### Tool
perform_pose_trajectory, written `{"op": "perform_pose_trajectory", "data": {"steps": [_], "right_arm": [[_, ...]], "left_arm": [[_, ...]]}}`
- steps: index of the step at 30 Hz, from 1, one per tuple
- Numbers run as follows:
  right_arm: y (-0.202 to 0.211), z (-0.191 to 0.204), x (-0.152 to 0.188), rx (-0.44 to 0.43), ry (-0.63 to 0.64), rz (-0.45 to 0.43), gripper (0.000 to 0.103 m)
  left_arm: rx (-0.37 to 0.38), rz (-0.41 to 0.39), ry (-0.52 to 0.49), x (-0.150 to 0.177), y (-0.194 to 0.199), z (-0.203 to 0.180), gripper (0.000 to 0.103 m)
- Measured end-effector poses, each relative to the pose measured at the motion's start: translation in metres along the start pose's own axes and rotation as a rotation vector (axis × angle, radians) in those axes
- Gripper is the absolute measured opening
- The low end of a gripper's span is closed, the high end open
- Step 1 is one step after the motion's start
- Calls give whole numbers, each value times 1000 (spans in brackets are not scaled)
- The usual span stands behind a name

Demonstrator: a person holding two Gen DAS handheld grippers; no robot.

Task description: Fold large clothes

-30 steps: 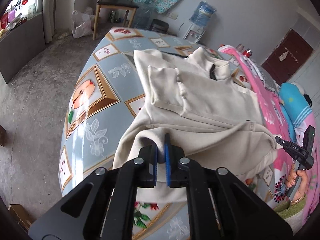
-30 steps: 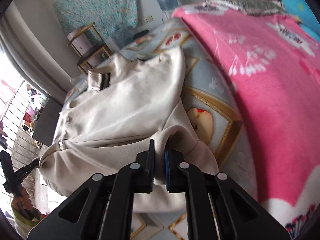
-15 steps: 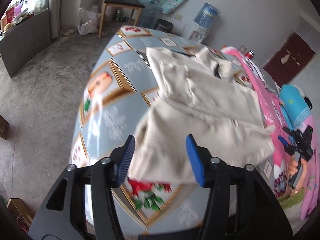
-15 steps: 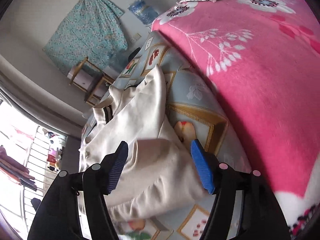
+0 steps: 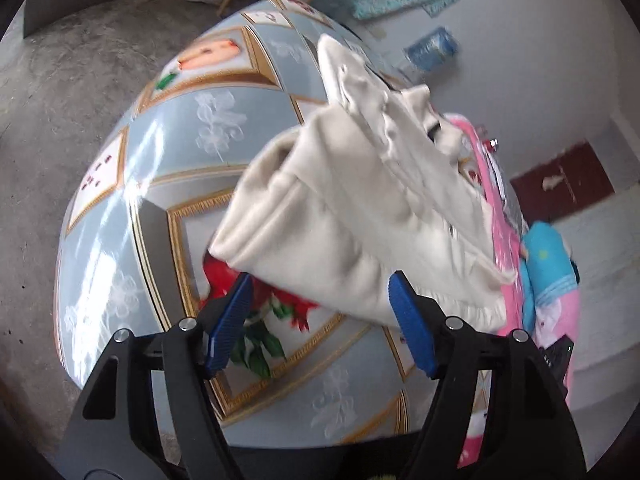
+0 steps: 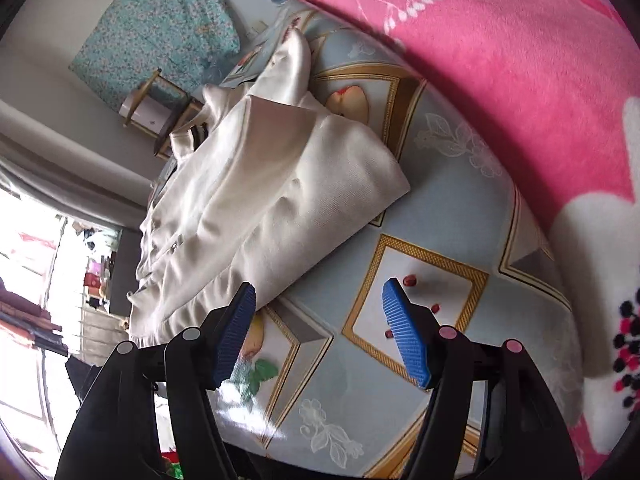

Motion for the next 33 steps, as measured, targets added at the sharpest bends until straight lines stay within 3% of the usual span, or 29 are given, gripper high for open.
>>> {"op": "perform_pose_trajectory", "data": {"steps": [4, 7, 10, 13, 16, 18, 21, 27, 33], "right_arm": [[-16, -2, -11, -75, -98, -45, 65], [-24, -3, -19, -78, -122, -105, 65], [-28, 0, -25, -66, -150, -152, 62], [-30, -2, -24, -23, -162, -216, 46], [-28, 2, -29, 38, -95, -243, 13], [-17, 12, -33, 56, -23, -266, 8], [5, 29, -41, 58, 61, -311, 7], [40, 47, -48, 12, 113, -356, 6], [75, 35, -27, 0, 121, -337, 6]], "left_arm": [[8, -46, 42, -6, -3, 0, 67], [-29, -93, 61, -9, -6, -2, 62], [-113, -138, 28, -12, -12, -3, 36], [-168, -158, -99, -13, -17, -11, 19], [-224, -204, -332, -11, -13, -36, 10], [-237, -241, -452, -12, -3, -53, 8], [-218, -289, -538, -15, 17, -74, 8], [-182, -354, -588, -17, 53, -95, 4], [-158, -308, -566, 1, 88, -88, 4]]}}
Point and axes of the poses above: each gripper's, at about its wrist camera, not at the fingertips, and y roughly against the way its jaws point, z to its left, x to its underside, the point moved 7 cm from there along -y, roughly the way its jaws point, and after that the axes turned 13 degrees about -z, right-handed, at the moved point
